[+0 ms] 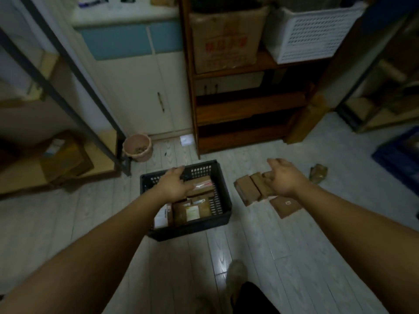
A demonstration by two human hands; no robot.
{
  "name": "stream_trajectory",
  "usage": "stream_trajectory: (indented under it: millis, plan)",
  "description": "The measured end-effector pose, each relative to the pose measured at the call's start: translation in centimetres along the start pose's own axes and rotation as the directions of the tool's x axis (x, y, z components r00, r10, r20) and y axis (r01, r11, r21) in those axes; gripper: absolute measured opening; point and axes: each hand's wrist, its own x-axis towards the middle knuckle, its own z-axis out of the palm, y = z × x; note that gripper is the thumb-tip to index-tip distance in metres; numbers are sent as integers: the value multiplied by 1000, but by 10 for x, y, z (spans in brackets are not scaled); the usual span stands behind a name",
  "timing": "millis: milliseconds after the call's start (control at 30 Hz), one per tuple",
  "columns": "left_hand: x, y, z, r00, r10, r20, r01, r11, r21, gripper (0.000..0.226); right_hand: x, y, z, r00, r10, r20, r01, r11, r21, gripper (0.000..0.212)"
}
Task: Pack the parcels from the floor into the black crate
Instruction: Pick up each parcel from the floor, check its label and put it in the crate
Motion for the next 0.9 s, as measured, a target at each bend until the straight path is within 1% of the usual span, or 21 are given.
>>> stream_trajectory:
  millis: [100, 233, 333, 400, 500, 567, 667, 800, 900]
  plan:
    - [-29, 53, -2, 996, 86, -34, -85, 995, 49, 76, -39, 40, -31, 991, 80, -109, -79, 997, 17, 69]
    - [-50, 122, 15, 972, 228, -57, -220, 967, 129, 77, -79, 97, -58, 977, 130, -171, -129, 991, 15, 70]
    - [-54, 185, 50, 962, 267, -52, -259, 958, 125, 77, -105, 144, -73, 969, 157, -190, -152, 988, 41, 70]
    - [-59, 230, 82, 949, 315, -16, -311, 943, 120, 76, -122, 181, -81, 964, 175, -202, -169, 984, 48, 68]
    - [-64, 295, 137, 938, 344, 47, -347, 932, 100, 74, -147, 246, -90, 963, 202, -179, -197, 979, 49, 65]
    - [-65, 330, 173, 939, 339, 60, -343, 934, 102, 75, -163, 289, -93, 965, 223, -138, -219, 975, 46, 64]
    - [-65, 372, 213, 940, 331, 82, -338, 936, 96, 75, -180, 351, -100, 954, 287, -81, -284, 958, 50, 69]
    - [-54, 403, 238, 937, 327, 124, -339, 936, 93, 75, -184, 413, -112, 922, 385, -39, -379, 920, 98, 74]
    - [-33, 419, 245, 943, 315, 107, -323, 944, 66, 73, -168, 441, -118, 916, 400, -18, -396, 912, 106, 73]
